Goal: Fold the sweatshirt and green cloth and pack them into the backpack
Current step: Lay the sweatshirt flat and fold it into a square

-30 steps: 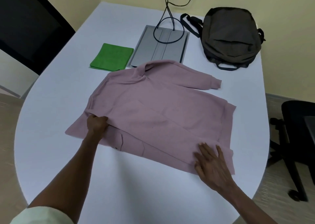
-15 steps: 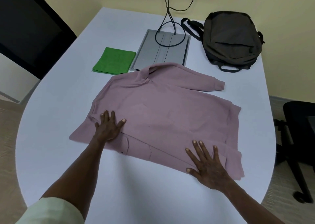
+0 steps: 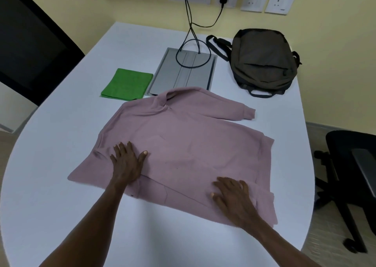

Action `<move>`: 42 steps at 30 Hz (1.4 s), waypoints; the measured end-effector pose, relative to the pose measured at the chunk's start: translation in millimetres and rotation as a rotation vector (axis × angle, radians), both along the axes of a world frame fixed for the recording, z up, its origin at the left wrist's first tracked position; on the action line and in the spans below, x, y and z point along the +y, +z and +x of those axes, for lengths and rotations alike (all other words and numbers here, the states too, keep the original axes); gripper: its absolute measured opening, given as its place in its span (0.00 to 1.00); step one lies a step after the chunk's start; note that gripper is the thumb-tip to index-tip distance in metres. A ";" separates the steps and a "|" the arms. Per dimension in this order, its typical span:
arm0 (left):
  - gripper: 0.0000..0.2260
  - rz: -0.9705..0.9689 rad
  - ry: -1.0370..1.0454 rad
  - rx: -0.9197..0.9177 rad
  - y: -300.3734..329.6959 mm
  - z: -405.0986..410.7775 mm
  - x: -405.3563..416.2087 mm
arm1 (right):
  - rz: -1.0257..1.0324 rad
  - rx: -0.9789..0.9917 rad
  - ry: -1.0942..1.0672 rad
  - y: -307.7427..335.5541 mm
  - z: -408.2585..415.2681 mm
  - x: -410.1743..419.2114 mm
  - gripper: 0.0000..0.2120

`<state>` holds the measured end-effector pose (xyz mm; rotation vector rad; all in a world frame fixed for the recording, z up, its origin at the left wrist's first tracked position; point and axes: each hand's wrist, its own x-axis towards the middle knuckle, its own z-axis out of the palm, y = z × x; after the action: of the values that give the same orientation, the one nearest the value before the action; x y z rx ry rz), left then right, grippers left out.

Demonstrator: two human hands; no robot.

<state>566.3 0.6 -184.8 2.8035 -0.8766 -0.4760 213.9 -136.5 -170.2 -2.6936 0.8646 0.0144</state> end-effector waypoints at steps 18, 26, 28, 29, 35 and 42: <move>0.21 -0.207 0.118 0.014 19.3 143.6 -117.9 | -0.112 0.000 -0.332 -29.4 29.2 -227.7 0.19; 0.31 0.029 0.149 0.034 -6.1 193.0 -143.8 | 0.127 0.080 -0.286 -33.4 71.0 -250.8 0.29; 0.30 0.018 0.218 0.065 -3.0 204.8 -144.7 | 0.195 0.069 -0.330 -28.1 84.0 -254.3 0.28; 0.29 -0.003 0.220 0.090 0.6 208.7 -144.2 | 0.226 0.090 -0.348 -24.1 88.6 -255.9 0.27; 0.29 -0.250 0.213 0.272 32.1 208.5 -125.3 | 0.331 0.046 -0.284 10.7 88.2 -243.2 0.06; 0.28 -0.522 0.253 0.429 62.8 203.3 -87.6 | 0.270 -0.155 -0.190 55.3 66.5 -198.8 0.05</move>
<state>769.6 -87.0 -122.0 2.1778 -0.4603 -0.6605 280.4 -335.3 -114.9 -2.3214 0.9882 -0.1102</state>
